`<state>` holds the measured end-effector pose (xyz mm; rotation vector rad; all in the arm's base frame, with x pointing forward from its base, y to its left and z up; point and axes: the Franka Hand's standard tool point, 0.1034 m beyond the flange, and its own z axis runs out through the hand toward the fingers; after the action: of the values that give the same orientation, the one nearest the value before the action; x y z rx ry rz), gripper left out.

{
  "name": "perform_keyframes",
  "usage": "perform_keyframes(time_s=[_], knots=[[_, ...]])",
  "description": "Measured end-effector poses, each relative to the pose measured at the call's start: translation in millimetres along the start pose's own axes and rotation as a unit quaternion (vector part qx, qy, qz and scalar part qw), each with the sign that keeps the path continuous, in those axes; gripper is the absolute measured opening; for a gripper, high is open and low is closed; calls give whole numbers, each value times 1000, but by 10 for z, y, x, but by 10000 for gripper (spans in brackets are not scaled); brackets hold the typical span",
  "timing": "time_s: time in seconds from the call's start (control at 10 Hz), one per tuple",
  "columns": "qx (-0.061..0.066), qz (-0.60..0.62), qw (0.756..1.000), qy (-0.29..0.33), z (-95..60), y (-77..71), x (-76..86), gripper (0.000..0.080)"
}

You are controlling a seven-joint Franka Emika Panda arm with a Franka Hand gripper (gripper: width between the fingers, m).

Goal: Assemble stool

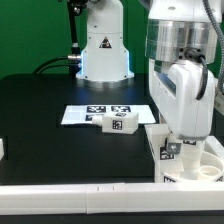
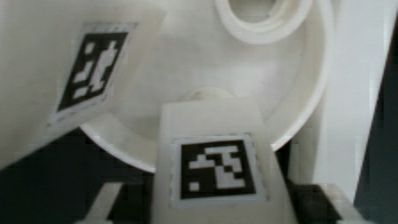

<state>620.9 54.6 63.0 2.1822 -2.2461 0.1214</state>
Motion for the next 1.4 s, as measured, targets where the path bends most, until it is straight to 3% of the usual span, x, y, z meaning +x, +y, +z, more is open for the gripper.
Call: perform_keyframes(time_s=[0.1, 0.2, 0.3, 0.5, 0.9, 1.0, 1.1, 1.3, 1.4], knots=[[0, -3, 1000, 0, 6, 3, -1, 429], [0, -4, 1000, 0, -2, -1, -3, 590], [14, -22, 1000, -6, -105, -8, 12, 631], [23, -40, 999, -24, -383, 169, 95, 646], [20, -43, 999, -24, -373, 196, 80, 649], [23, -50, 998, -23, -369, 201, 76, 649], [37, -62, 997, -21, -366, 264, 69, 649], [47, -94, 994, -27, -394, 598, 73, 649], [44, -141, 989, -30, -434, 761, 55, 649]])
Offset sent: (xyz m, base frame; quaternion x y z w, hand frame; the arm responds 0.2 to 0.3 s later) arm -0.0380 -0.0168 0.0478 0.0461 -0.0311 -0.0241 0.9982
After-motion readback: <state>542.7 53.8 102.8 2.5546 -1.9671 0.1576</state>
